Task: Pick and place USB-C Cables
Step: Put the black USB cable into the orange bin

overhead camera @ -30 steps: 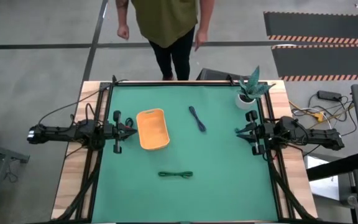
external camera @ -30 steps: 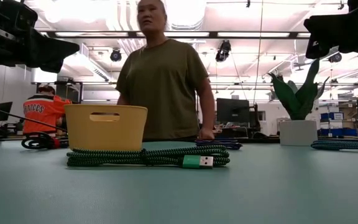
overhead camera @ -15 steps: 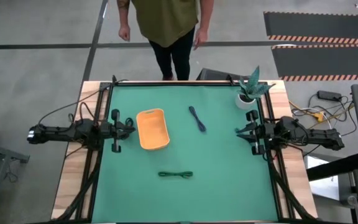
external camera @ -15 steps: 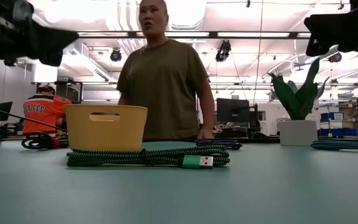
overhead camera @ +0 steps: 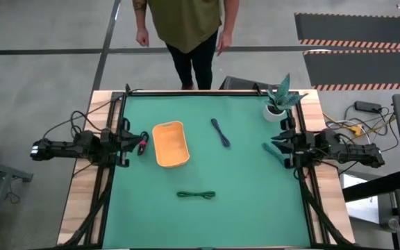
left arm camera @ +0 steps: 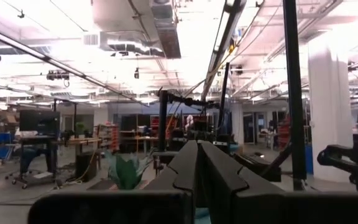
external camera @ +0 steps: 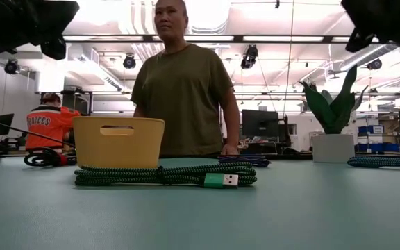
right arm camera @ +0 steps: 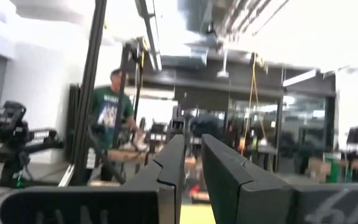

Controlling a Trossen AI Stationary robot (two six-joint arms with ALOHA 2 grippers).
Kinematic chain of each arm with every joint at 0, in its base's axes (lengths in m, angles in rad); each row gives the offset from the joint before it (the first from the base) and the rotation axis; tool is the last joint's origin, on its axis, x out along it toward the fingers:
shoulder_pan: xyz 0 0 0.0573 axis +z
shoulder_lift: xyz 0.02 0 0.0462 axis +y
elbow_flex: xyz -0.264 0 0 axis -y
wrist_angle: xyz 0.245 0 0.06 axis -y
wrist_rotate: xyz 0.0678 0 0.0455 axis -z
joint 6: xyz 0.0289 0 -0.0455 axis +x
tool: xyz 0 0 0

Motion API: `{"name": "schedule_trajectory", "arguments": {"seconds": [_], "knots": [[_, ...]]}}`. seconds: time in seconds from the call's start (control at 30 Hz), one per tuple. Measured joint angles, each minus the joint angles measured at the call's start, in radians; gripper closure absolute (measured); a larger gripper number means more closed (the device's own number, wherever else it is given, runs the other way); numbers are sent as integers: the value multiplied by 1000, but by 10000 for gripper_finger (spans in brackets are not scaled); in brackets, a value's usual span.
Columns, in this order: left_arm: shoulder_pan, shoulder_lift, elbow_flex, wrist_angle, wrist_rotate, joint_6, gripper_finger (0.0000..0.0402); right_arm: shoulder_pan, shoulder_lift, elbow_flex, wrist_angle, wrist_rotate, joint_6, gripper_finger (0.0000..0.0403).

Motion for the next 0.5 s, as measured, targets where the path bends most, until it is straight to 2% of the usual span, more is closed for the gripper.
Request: {"name": "schedule_trajectory", "arguments": {"seconds": [0.37, 0.5], "knots": [[0, 8, 6, 61, -6, -127, 398, 0, 78, 0, 186, 0, -61, 355], [0, 30, 14, 61, -77, -133, 398, 0, 136, 0, 278, 0, -80, 355]]}}
